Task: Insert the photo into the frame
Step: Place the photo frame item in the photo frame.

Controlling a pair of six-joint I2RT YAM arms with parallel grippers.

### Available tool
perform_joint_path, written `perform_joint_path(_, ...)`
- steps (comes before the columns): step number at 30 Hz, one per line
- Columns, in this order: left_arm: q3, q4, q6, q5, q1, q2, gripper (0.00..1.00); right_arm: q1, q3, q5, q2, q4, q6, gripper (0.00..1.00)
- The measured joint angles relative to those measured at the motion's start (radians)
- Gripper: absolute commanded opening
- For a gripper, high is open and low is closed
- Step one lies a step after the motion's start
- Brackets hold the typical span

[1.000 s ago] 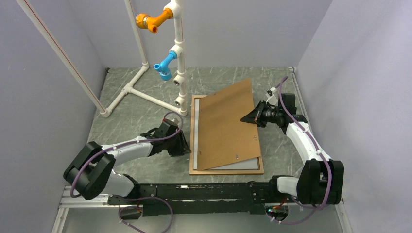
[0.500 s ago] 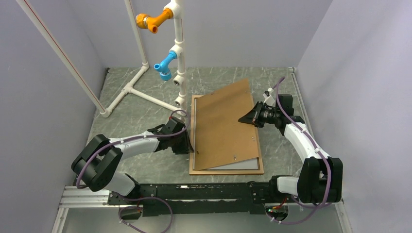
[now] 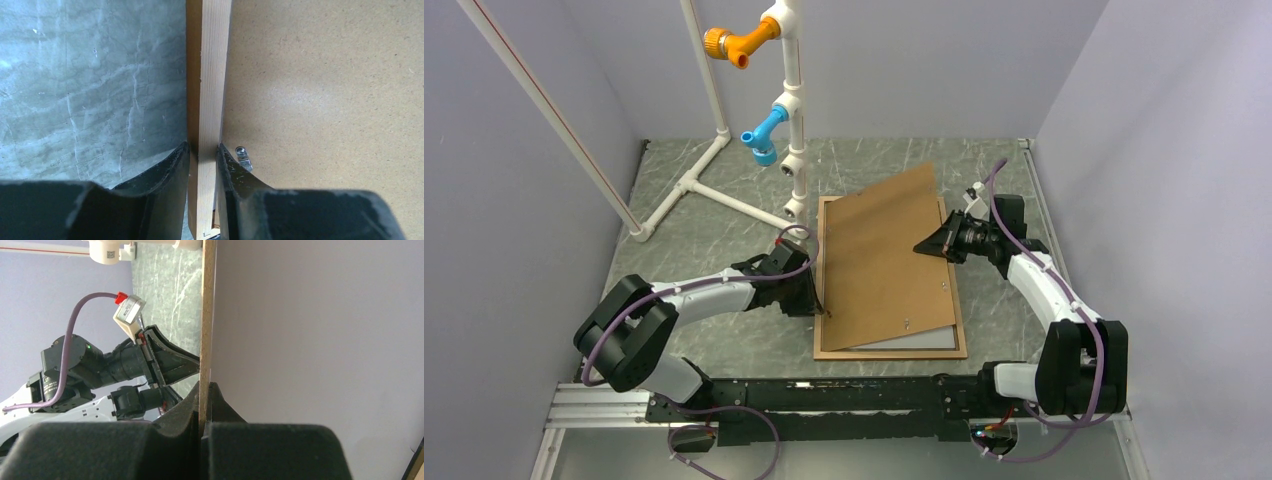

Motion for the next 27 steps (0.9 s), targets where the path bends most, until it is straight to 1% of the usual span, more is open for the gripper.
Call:
perform_joint_path(8, 0.002, -0.002, 0.01, -0.006, -0.002, -0.003, 0.28, 0.005, 0.024, -0.001, 0.014, -0.013, -0.021, 0.0)
perform_joint_path(17, 0.001, -0.017, 0.037, -0.02, -0.004, -0.02, 0.33, 0.008, 0.048, 0.0, 0.015, -0.035, -0.037, 0.0)
perform_joint_path(27, 0.0, -0.044, 0.045, -0.027, -0.003, -0.027, 0.38, 0.002, -0.027, 0.002, 0.005, 0.036, -0.003, 0.0)
